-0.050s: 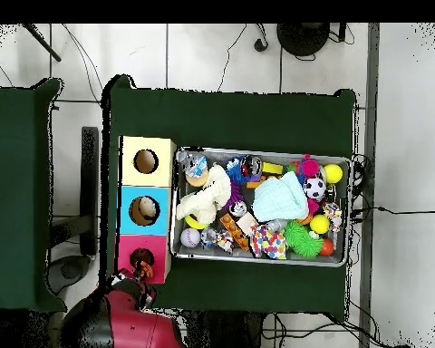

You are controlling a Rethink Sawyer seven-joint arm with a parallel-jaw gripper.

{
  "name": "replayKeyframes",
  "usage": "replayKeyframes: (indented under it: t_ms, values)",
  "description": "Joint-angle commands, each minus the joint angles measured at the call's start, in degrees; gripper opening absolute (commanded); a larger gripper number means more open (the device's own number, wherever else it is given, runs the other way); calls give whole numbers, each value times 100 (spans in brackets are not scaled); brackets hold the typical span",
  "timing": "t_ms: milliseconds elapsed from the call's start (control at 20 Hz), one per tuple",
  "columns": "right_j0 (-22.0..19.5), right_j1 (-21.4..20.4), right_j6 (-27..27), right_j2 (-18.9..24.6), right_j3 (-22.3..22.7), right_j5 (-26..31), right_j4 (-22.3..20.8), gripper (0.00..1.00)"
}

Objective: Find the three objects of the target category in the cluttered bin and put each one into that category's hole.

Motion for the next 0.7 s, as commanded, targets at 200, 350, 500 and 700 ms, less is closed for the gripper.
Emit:
replayKeyframes:
  t_ms: [200,350,500,700]
  values:
    - [353,135,1350,-390,-414,460,481,0]
    - [347,175,1296,-419,-482,485,549,0]
    - [427,152,1266,-583,-658,757,573,0]
    - [553,178,1314,-752,-870,1041,606,0]
